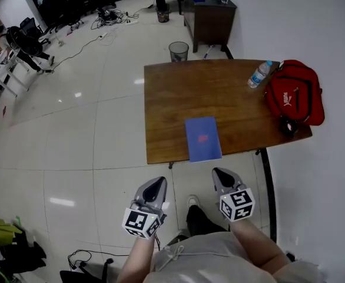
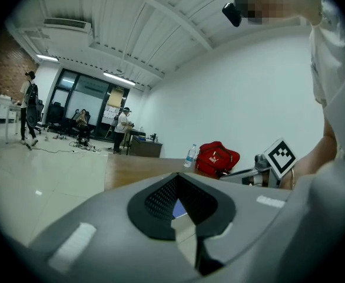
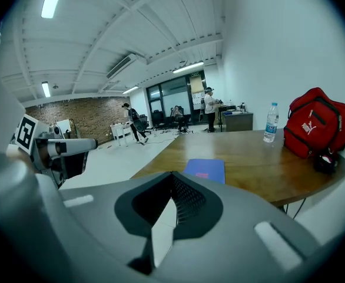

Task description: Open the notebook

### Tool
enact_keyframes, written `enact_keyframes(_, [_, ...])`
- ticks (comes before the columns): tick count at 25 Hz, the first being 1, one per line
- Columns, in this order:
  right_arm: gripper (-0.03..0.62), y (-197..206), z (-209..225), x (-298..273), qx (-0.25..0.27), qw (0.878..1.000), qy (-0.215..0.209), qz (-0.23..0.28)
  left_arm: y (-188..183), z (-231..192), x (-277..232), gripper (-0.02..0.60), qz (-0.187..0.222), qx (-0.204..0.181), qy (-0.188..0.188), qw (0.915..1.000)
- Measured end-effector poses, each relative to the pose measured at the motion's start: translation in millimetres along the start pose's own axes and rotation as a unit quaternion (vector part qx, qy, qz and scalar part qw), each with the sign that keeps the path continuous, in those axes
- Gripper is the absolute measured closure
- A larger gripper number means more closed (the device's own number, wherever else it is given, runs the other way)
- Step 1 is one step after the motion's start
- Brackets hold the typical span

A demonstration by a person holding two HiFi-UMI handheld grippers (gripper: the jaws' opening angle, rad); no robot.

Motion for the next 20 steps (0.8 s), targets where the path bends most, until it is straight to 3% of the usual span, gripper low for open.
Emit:
enact_keyframes(6, [0.586,9,51,-33,-0.001,0.999,0.033,-0.035,20,-15,-51,0.577,-0.038,0.016,-0.012,0.9991])
enact_keyframes(8, [0.542,18,68,-42,-0.014,0.998,0.045,-0.047,26,-18,-66,0.577,-0.051,0.021,-0.012,0.9984])
enact_keyframes(11, [0.542,33,89,-51,-0.034,0.995,0.056,-0.070,40,-18,-82,0.577,-0.072,0.033,-0.010,0.9968])
enact_keyframes(20, [0.530,70,117,-71,-0.101,0.986,0.076,-0.110,69,-16,-111,0.577,-0.118,0.054,0.004,0.9916])
Point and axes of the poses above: the fingertips, and each gripper's own axes: x backward along the fingers, z to its right, y out of its underside, the point moved 8 cm from there along x, backward along the fingers, and after that the axes turned 9 degrees about -y, right-handed, at the moved point
